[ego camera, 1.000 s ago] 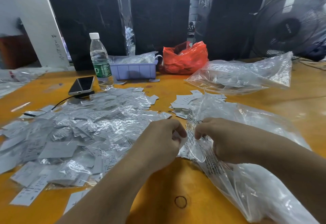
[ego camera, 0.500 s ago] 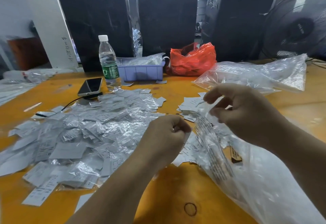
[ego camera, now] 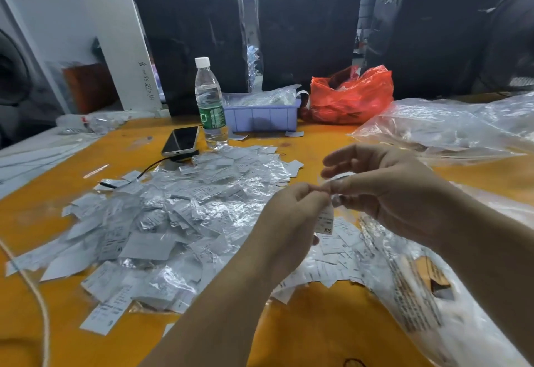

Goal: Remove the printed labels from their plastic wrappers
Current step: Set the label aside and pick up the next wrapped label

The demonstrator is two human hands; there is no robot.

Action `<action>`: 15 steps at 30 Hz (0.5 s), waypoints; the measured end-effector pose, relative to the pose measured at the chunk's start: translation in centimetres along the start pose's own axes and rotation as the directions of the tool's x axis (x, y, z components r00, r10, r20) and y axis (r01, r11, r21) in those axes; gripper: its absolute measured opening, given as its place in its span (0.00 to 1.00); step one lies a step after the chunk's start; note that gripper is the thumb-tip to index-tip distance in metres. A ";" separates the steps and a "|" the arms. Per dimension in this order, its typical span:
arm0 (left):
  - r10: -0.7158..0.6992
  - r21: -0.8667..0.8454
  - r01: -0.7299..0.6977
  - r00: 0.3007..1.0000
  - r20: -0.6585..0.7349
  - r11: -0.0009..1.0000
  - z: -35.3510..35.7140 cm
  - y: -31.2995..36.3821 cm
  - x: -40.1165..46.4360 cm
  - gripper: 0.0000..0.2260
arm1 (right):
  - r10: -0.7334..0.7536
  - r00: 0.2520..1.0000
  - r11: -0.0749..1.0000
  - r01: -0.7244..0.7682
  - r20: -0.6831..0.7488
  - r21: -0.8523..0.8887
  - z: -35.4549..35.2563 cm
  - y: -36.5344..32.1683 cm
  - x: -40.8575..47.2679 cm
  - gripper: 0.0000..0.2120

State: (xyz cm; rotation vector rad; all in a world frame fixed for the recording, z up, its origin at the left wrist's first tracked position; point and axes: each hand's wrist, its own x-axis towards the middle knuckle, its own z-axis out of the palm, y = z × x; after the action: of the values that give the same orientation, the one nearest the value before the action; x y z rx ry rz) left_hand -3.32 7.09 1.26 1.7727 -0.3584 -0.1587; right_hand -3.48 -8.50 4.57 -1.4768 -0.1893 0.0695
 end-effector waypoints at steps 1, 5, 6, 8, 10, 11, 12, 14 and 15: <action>0.015 0.008 -0.015 1.000 -0.004 1.000 0.0 -0.2 0.1 0.10 | 0.003 1.000 0.999 -0.003 0.007 0.043 0.1 0.6 0.1 0.14; 0.119 0.156 -0.103 0.988 -0.096 0.982 0.1 -1.1 0.2 0.03 | 0.017 0.999 0.988 -0.010 -0.049 0.151 -0.3 2.7 0.4 0.13; 0.132 0.180 -0.111 0.985 -0.115 0.978 0.1 -1.2 0.2 0.03 | 0.017 0.998 0.990 -0.010 -0.056 0.138 -0.5 3.0 0.4 0.13; 0.145 0.222 -0.113 0.981 -0.131 0.969 0.1 -1.4 0.3 0.07 | 0.033 0.998 0.995 -0.028 -0.053 0.099 -0.9 3.4 0.3 0.12; 0.147 0.254 -0.110 0.980 -0.132 0.961 0.1 -1.6 0.4 0.10 | 0.061 0.998 0.997 -0.061 -0.012 0.057 -1.0 3.8 0.2 0.10; 0.145 0.264 -0.105 0.979 -0.140 0.959 0.1 -1.7 0.6 0.09 | 0.074 0.997 0.997 -0.075 0.019 0.033 -1.0 3.9 0.2 0.08; 0.143 0.272 -0.098 0.978 -0.151 0.957 0.0 -1.8 0.7 0.08 | 0.086 0.995 0.996 -0.086 0.047 0.005 -1.0 3.9 0.1 0.06; 0.142 0.293 -0.089 0.975 -0.168 0.952 0.0 -1.9 0.7 0.06 | 0.102 0.992 0.995 -0.100 0.081 -0.033 -1.0 3.9 -0.1 0.09; 0.144 0.298 -0.089 0.975 -0.168 0.950 0.0 -1.9 0.6 0.06 | 0.103 0.992 0.994 -0.100 0.079 -0.035 -1.1 3.9 -0.1 0.11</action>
State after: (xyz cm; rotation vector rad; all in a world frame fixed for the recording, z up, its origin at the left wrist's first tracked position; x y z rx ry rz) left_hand -2.41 7.28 -0.49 2.0300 -0.3618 0.1540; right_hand -3.16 -9.20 0.64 -1.5147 -0.1817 0.2097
